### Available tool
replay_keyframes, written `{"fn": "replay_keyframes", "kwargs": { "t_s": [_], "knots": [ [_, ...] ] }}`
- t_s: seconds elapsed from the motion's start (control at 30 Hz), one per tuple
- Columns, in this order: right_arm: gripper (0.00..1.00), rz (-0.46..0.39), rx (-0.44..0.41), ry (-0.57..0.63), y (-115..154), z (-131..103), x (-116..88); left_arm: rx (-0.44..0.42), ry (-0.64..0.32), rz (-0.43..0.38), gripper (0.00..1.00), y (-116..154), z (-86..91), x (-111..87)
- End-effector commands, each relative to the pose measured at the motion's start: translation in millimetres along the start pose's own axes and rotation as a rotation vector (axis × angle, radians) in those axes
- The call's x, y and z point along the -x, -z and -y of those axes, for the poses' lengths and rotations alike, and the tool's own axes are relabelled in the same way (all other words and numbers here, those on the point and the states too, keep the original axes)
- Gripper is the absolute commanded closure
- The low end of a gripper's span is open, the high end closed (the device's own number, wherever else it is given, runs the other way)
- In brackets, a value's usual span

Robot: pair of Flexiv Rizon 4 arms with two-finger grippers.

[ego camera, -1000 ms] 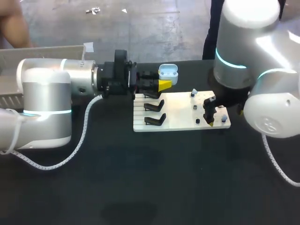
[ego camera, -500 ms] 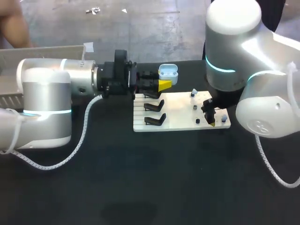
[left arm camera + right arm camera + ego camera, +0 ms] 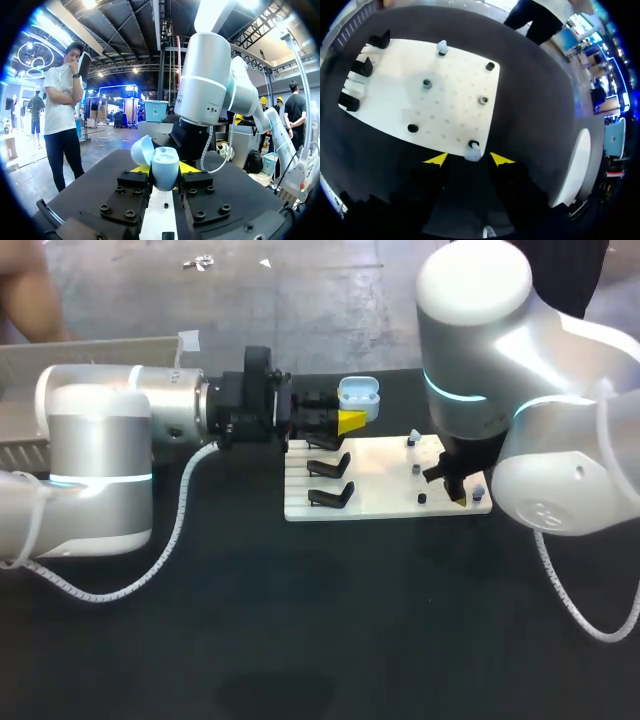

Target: Pick up each earbud case from the left stands, insert the matching earbuds, close the lid, and place the case in the box.

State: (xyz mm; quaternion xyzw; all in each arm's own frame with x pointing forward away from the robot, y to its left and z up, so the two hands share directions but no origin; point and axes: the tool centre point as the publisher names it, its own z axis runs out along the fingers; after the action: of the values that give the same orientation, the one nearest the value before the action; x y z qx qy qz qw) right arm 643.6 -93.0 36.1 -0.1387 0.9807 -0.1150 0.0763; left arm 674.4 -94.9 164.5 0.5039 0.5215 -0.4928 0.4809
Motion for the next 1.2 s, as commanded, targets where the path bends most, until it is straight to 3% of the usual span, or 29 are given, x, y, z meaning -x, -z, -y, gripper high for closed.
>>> {"fn": "replay_keyframes", "kwargs": {
  "t_s": [0.03,0.3,0.8,1.2],
  "knots": [
    [0.53,-0.005,-0.004,-0.003,-1.5,-1.2,3.3,0.005,-0.004,0.005,1.0,0.0,1.1,-0.8],
    [0.55,-0.015,-0.016,-0.012,-5.0,1.8,2.0,0.005,-0.004,0.005,1.0,0.0,1.1,-0.8],
    [0.7,-0.025,-0.02,-0.025,-9.2,2.7,2.2,0.005,-0.004,0.005,1.0,0.0,1.1,-0.8],
    [0.73,-0.029,-0.025,-0.033,-12.5,4.5,6.1,0.005,-0.004,0.005,1.0,0.0,1.1,-0.8]
  ]
}}
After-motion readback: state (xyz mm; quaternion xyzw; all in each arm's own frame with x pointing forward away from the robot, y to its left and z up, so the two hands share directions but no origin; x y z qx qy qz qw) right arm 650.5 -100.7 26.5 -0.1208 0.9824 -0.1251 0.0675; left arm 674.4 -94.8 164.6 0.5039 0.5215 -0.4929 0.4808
